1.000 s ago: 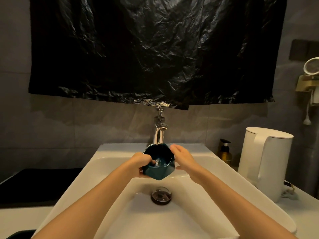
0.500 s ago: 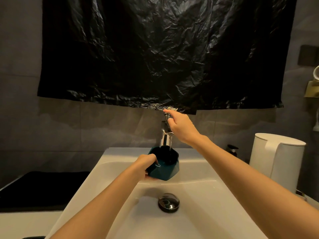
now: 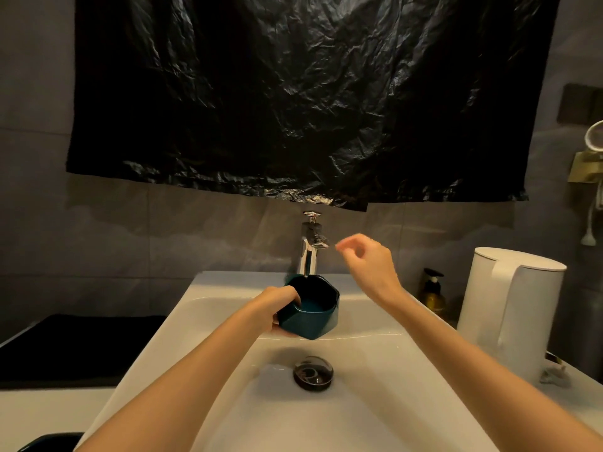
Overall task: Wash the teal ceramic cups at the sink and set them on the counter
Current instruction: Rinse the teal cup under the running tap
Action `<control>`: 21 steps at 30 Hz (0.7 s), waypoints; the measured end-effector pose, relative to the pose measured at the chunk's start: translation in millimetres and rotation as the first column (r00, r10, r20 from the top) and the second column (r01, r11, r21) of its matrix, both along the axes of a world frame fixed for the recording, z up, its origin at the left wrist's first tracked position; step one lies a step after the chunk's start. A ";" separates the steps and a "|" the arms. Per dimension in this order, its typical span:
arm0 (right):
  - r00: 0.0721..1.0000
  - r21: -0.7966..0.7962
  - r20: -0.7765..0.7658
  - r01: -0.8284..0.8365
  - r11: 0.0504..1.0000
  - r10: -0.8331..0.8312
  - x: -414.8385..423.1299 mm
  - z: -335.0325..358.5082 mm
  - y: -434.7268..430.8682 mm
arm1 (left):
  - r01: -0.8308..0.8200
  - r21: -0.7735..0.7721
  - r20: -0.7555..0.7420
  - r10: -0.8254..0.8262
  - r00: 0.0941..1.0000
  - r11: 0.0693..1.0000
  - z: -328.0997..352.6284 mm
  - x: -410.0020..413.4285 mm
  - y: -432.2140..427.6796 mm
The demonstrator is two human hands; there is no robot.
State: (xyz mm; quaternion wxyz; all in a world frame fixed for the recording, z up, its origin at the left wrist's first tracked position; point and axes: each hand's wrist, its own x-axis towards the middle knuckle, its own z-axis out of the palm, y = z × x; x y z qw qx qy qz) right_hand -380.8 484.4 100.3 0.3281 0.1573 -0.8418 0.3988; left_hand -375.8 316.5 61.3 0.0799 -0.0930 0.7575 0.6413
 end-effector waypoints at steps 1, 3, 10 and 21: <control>0.989 -0.002 0.147 0.014 1.000 -0.014 1.2 -10.2 6.3 | 0.017 0.003 0.011 -0.017 1.000 1.000 -0.3 1.5 0.5; 0.846 0.012 0.532 -0.059 0.998 0.044 4.8 -28.0 11.4 | 0.059 0.009 0.020 -0.060 0.998 0.998 -1.0 4.8 2.1; 0.487 -0.152 0.852 -0.125 0.981 0.194 10.8 -54.5 8.3 | 0.171 -0.054 0.067 -0.167 0.984 0.984 -6.3 5.7 4.8; 0.803 0.187 0.593 -0.064 0.980 -0.061 9.4 -62.0 5.7 | 0.332 -0.403 -0.007 -0.366 0.931 0.853 -20.4 0.4 -1.2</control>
